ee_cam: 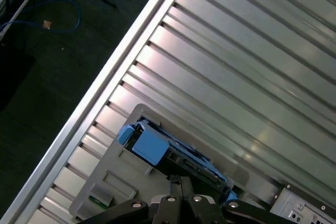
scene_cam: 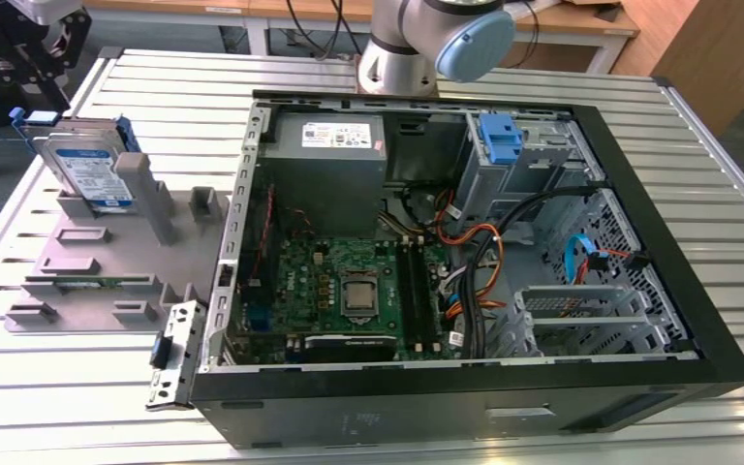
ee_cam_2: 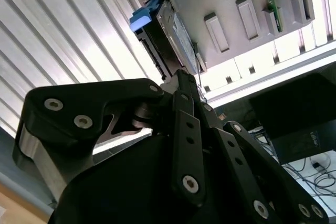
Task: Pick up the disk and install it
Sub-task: 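Pick up the disk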
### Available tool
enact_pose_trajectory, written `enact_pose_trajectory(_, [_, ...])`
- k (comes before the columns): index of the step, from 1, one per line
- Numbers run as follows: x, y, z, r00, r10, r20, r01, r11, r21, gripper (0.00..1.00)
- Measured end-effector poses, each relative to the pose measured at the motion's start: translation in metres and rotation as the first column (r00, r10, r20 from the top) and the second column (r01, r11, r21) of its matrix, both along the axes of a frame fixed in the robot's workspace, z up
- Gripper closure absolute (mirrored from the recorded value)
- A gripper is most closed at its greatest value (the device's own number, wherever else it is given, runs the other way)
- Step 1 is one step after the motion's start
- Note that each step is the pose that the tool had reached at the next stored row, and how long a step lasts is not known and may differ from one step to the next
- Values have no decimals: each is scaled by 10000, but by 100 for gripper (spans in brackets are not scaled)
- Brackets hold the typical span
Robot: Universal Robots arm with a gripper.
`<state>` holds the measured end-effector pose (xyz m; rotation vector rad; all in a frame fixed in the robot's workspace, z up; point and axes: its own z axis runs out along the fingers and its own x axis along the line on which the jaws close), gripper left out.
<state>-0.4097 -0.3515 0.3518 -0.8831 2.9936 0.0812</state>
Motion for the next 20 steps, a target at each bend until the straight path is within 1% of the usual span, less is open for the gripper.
enact_pose_trajectory(2, [0,0,0,9994,352,0,-352,9994,0,89])
enact_pose_trajectory(5, [0,0,0,9961,882,0,-882,9961,0,89])
enact_pose_trajectory(8, [0,0,-1,9900,1408,0,-1408,9900,0,89])
enact_pose_trajectory(10, [0,0,-1,9846,1750,0,-1750,9846,0,89])
enact_pose_trajectory(13, [0,0,-2,9741,2263,0,-2263,9741,0,89])
enact_pose_trajectory(15, [0,0,-2,9654,2608,0,-2608,9654,0,89])
enact_pose_trajectory(17, [0,0,-2,9557,2942,0,-2942,9557,0,89])
enact_pose_trajectory(20, [0,0,-2,9391,3436,-1,-3436,9391,-1,89])
